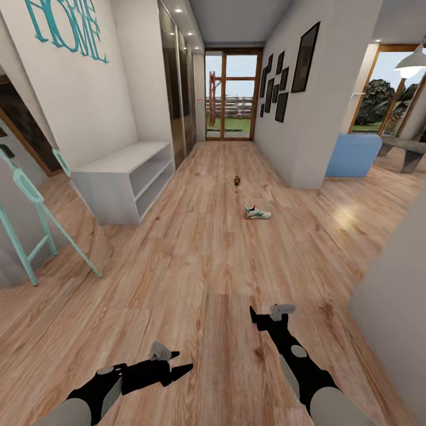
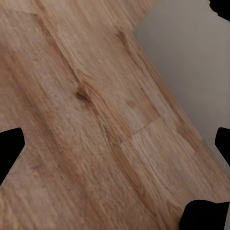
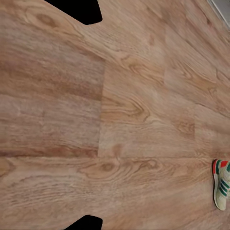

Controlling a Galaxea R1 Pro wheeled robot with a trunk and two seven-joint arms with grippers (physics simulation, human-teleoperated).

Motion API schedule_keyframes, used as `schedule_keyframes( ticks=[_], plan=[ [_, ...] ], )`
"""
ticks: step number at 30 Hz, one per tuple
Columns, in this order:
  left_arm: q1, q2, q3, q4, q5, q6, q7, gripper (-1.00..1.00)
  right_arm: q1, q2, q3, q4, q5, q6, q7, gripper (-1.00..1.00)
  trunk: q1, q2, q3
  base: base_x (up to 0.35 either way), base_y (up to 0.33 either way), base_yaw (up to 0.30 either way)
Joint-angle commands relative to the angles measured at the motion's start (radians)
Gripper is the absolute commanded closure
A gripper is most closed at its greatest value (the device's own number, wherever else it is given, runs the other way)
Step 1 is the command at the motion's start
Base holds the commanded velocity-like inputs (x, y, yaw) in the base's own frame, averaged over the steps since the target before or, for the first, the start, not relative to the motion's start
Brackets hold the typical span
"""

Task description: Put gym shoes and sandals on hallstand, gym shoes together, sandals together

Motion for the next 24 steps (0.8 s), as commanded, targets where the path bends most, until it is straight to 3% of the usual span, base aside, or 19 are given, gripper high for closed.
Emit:
schedule_keyframes(
  ticks=[1,24],
  plan=[
    [-0.001,0.0,0.007,0.0,-0.01,-0.01,-0.002,-1.0,0.0,0.001,-0.009,0.0,0.009,-0.003,0.005,-1.0,0.0,0.0,-0.001,0.345,0.0,0.0],
    [-0.001,0.0,0.009,0.001,-0.01,-0.01,-0.002,-1.0,0.0,0.0,-0.01,0.001,0.01,-0.003,0.005,-1.0,0.0,0.0,-0.001,0.345,0.0,0.0]
  ],
)
